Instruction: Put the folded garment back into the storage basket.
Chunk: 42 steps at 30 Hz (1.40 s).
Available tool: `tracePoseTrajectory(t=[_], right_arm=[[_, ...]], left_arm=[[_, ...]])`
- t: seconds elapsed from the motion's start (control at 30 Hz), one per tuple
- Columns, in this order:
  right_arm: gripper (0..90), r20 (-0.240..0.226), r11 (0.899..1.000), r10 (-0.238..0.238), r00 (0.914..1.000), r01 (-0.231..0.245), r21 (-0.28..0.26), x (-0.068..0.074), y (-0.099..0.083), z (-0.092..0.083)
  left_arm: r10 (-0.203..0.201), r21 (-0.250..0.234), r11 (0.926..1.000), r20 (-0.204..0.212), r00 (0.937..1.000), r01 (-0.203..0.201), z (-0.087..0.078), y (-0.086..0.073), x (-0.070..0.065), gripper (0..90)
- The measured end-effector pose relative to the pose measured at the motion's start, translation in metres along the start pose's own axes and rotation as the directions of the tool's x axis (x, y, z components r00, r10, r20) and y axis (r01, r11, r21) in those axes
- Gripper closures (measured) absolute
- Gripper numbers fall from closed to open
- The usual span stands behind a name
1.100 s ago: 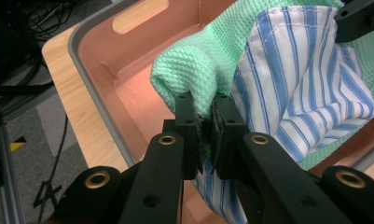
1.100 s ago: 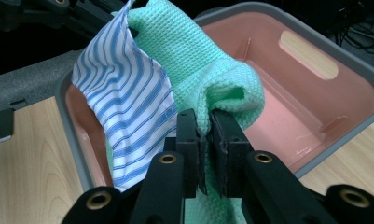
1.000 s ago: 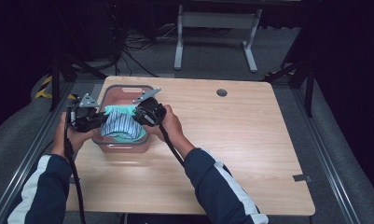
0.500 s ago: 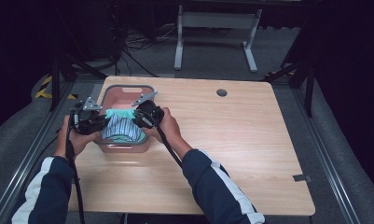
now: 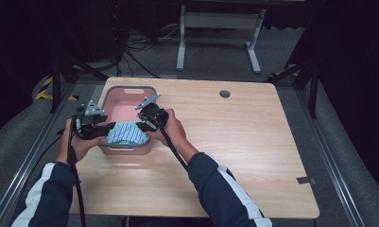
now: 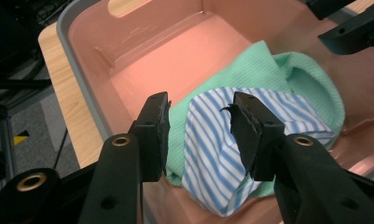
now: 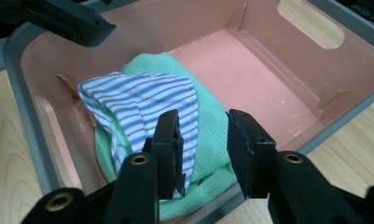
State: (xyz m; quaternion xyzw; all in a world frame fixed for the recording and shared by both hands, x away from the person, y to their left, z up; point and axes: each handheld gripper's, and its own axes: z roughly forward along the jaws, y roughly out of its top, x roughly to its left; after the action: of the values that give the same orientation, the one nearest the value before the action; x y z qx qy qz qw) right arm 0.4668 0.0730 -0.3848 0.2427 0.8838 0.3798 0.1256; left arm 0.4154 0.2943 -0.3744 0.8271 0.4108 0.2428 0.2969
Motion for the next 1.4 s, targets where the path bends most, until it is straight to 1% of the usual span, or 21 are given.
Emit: tracePoseTrajectory(t=[0.07, 0.1, 0.17, 0.23, 0.4, 0.47, 0.53, 0.63, 0.67, 0.77, 0.8, 0.9, 0.93, 1.0, 1.17, 1.2, 1.23, 1.3, 1.33, 1.37, 1.4], right_arm=[[63.1, 0.008, 1.000, -0.019, 0.9998, 0.019, 0.000, 0.000, -0.001, -0.002], [62.4, 0.009, 1.000, -0.020, 0.9998, 0.020, 0.002, 0.000, -0.002, -0.003], [59.0, 0.010, 1.000, -0.025, 0.9996, 0.025, 0.008, -0.001, -0.003, -0.005], [57.6, 0.013, 0.999, -0.034, 0.9993, 0.034, 0.006, -0.002, -0.005, -0.008], [52.9, 0.031, 0.998, -0.062, 0.9976, 0.062, 0.015, -0.002, -0.006, -0.014], [52.2, 0.035, 0.998, -0.064, 0.9973, 0.063, 0.016, -0.003, -0.006, -0.016], [50.2, 0.042, 0.998, -0.065, 0.9970, 0.065, 0.011, -0.005, -0.007, -0.020], [45.8, 0.069, 0.997, -0.070, 0.9951, 0.069, 0.019, -0.007, -0.009, -0.026], [44.8, 0.074, 0.997, -0.070, 0.9948, 0.069, 0.021, -0.008, -0.009, -0.027], [41.9, 0.100, 0.997, -0.080, 0.9918, 0.077, 0.028, -0.010, -0.012, -0.033], [41.3, 0.110, 0.996, -0.083, 0.9905, 0.080, 0.033, -0.011, -0.013, -0.036], [40.5, 0.114, 0.996, -0.087, 0.9897, 0.083, 0.040, -0.014, -0.015, -0.041], [40.2, 0.121, 0.996, -0.087, 0.9888, 0.083, 0.042, -0.015, -0.017, -0.045], [40.1, 0.123, 0.996, -0.088, 0.9886, 0.084, 0.041, -0.016, -0.017, -0.047], [38.9, 0.136, 0.995, -0.095, 0.9861, 0.090, 0.042, -0.020, -0.023, -0.059], [39.1, 0.142, 0.995, -0.093, 0.9855, 0.089, 0.037, -0.021, -0.024, -0.062], [39.1, 0.142, 0.995, -0.094, 0.9854, 0.090, 0.035, -0.021, -0.025, -0.065], [38.9, 0.148, 0.995, -0.099, 0.9840, 0.095, 0.037, -0.022, -0.027, -0.069], [38.5, 0.145, 0.994, -0.102, 0.9841, 0.097, 0.041, -0.023, -0.028, -0.072], [38.2, 0.147, 0.994, -0.102, 0.9838, 0.097, 0.043, -0.024, -0.029, -0.074], [38.2, 0.148, 0.994, -0.103, 0.9835, 0.098, 0.044, -0.024, -0.031, -0.077]], left_arm=[[0.009, 0.004, 1.0000, 0.003, 1.0000, -0.009, -0.001, 0.001, -0.003, 55.6], [0.006, -0.004, 1.0000, 0.008, 0.9999, -0.006, -0.001, 0.002, -0.005, 55.3], [0.021, -0.010, 0.9997, 0.004, 0.9998, -0.020, -0.002, 0.003, -0.007, 53.9], [0.018, -0.030, 0.9994, 0.009, 0.9998, -0.018, -0.002, 0.004, -0.010, 52.9], [0.026, -0.037, 0.9990, 0.005, 0.9996, -0.026, -0.002, 0.007, -0.018, 48.9], [0.026, -0.039, 0.9989, 0.010, 0.9996, -0.025, -0.003, 0.008, -0.020, 48.3], [0.032, -0.046, 0.9984, 0.004, 0.9995, -0.032, -0.005, 0.009, -0.022, 46.9], [0.035, -0.054, 0.9979, 0.005, 0.9994, -0.035, -0.007, 0.011, -0.026, 44.1], [0.043, -0.063, 0.9971, 0.003, 0.9991, -0.043, -0.009, 0.012, -0.028, 43.2], [0.045, -0.072, 0.9964, 0.016, 0.9989, -0.044, -0.012, 0.014, -0.032, 38.7], [0.042, -0.077, 0.9962, 0.016, 0.9990, -0.041, -0.013, 0.014, -0.035, 37.6], [0.042, -0.085, 0.9956, 0.025, 0.9988, -0.039, -0.015, 0.015, -0.038, 34.2], [0.048, -0.090, 0.9949, 0.021, 0.9986, -0.046, -0.016, 0.016, -0.039, 32.6], [0.055, -0.096, 0.9940, 0.026, 0.9981, -0.053, -0.017, 0.017, -0.042, 31.6], [0.063, -0.115, 0.9917, 0.034, 0.9974, -0.058, -0.018, 0.021, -0.053, 28.3], [0.069, -0.115, 0.9912, 0.029, 0.9972, -0.065, -0.019, 0.022, -0.056, 27.4], [0.062, -0.120, 0.9910, 0.028, 0.9977, -0.058, -0.019, 0.023, -0.058, 26.5], [0.081, -0.133, 0.9882, 0.030, 0.9963, -0.076, -0.018, 0.025, -0.061, 26.1], [0.067, -0.132, 0.9893, 0.030, 0.9973, -0.063, -0.018, 0.026, -0.065, 26.4], [0.082, -0.129, 0.9886, 0.028, 0.9962, -0.078, -0.018, 0.026, -0.067, 26.4], [0.088, -0.128, 0.9883, 0.030, 0.9957, -0.083, -0.018, 0.027, -0.069, 26.2]])
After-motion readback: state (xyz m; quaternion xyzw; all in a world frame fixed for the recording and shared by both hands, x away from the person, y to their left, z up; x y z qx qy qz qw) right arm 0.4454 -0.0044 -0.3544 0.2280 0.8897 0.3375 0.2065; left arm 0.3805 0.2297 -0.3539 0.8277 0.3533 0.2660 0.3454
